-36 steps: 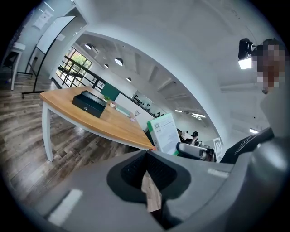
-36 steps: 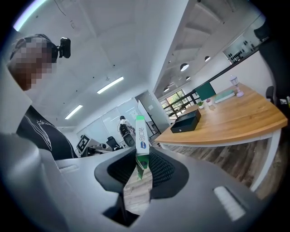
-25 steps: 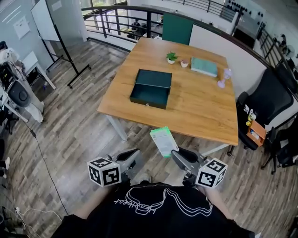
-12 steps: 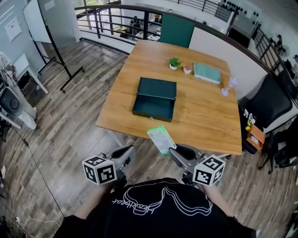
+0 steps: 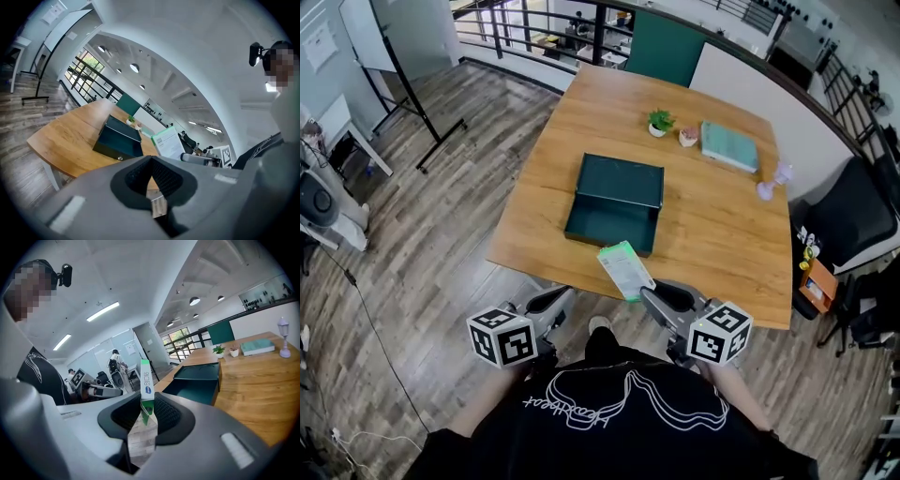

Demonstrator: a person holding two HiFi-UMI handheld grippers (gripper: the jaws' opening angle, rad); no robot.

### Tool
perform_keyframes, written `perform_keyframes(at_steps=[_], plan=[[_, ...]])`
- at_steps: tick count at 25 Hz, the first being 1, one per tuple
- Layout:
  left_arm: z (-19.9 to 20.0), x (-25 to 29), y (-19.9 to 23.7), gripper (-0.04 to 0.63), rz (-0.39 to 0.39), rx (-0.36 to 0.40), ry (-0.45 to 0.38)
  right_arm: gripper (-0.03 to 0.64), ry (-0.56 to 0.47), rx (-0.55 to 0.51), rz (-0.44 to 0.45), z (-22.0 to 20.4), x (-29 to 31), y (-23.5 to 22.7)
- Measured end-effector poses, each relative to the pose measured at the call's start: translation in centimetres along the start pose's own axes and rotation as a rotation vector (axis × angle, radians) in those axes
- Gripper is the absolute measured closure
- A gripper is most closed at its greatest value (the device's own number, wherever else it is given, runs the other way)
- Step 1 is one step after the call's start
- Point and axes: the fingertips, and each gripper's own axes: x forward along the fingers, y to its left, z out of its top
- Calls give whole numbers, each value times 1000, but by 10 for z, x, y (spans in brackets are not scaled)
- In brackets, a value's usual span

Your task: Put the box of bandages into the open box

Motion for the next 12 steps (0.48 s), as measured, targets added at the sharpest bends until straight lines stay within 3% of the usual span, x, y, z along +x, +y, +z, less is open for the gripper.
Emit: perform_keyframes(at_steps=[12], plan=[[60,65,48,595,52,-27,-4,505,156,-110,1,33,83,-93]])
